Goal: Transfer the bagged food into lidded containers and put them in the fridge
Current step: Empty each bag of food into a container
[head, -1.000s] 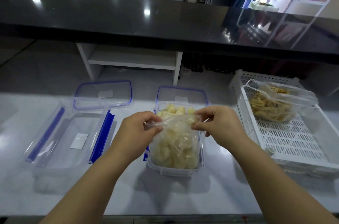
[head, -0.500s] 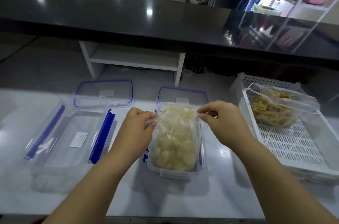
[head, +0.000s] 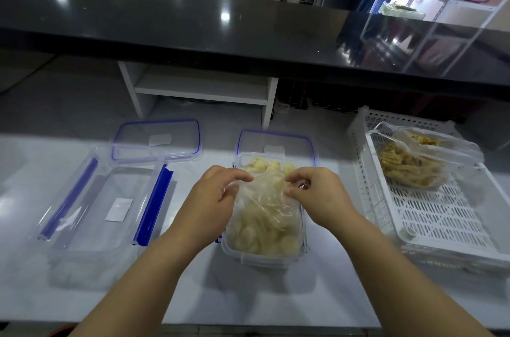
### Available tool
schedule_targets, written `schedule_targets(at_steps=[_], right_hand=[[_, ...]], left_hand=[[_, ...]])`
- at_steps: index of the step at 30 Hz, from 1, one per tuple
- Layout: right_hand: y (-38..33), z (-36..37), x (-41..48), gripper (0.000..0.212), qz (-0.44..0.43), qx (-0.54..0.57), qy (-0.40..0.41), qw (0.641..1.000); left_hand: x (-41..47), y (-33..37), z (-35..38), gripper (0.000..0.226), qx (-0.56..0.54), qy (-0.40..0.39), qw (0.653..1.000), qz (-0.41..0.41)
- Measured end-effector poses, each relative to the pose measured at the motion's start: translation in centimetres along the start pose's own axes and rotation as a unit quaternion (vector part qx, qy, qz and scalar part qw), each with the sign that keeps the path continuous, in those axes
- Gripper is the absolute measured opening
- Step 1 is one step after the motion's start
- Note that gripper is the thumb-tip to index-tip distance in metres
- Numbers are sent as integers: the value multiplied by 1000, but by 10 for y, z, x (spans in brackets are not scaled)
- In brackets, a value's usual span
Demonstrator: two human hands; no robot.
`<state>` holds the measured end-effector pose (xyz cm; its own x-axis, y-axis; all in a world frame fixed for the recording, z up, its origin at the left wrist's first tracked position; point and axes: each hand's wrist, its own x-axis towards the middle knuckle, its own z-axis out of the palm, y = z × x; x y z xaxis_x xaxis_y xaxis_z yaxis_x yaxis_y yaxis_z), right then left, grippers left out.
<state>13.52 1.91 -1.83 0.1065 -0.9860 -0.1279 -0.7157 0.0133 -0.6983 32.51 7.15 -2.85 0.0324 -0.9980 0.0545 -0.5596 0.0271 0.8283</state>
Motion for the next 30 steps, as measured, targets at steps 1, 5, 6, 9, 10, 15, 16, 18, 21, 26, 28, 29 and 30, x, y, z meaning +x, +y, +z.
schedule_targets(at_steps=[1, 5, 6, 9, 10, 15, 16, 18, 21, 26, 28, 29, 30], right_hand=[[1, -1, 0, 12, -11, 10, 6, 1000], [3, -7, -4, 8, -82, -37, 6, 996], [4, -10, -5, 8, -107, -61, 11, 992], [5, -15, -9, 7, -163, -95, 36, 981], [4, -17, -11, 8, -168, -87, 43, 981], [-2, -18, -11, 19, -196, -104, 16, 975], [-4, -17, -9, 20, -192, -127, -5, 973], [-6, -18, -7, 20, -179, -165, -34, 969], [-9, -20, -8, 11, -167, -187, -38, 967], [-9, -16, -6, 15, -166, -176, 7, 970], [-9, -14, -6, 14, -174, -172, 23, 969], [-8, -13, -6, 12, -181, -162, 28, 970], [-8, -12, -5, 9, -186, -147, 33, 971]], left_hand=[[-1, 0, 0, 36, -3, 3, 1000, -3], [-3, -2, -2, 16, 0, 28, 1000, -11], [-3, -2, -3, 12, 0, 40, 999, -16], [-4, -1, -6, 3, -9, 75, 996, -43], [-4, 0, -6, 6, -11, 83, 995, -50], [-5, 2, -4, 16, -2, 88, 995, -52], [-5, 1, -4, 17, -1, 87, 995, -51], [-5, -1, -5, 21, 2, 90, 994, -54], [-5, -2, -5, 23, 3, 101, 993, -60], [-9, 0, -5, 13, -13, 96, 994, -54], [-11, 0, -6, 6, -30, 93, 994, -48], [-12, 1, -6, 4, -39, 87, 994, -45], [-13, 1, -7, 4, -47, 78, 995, -43]])
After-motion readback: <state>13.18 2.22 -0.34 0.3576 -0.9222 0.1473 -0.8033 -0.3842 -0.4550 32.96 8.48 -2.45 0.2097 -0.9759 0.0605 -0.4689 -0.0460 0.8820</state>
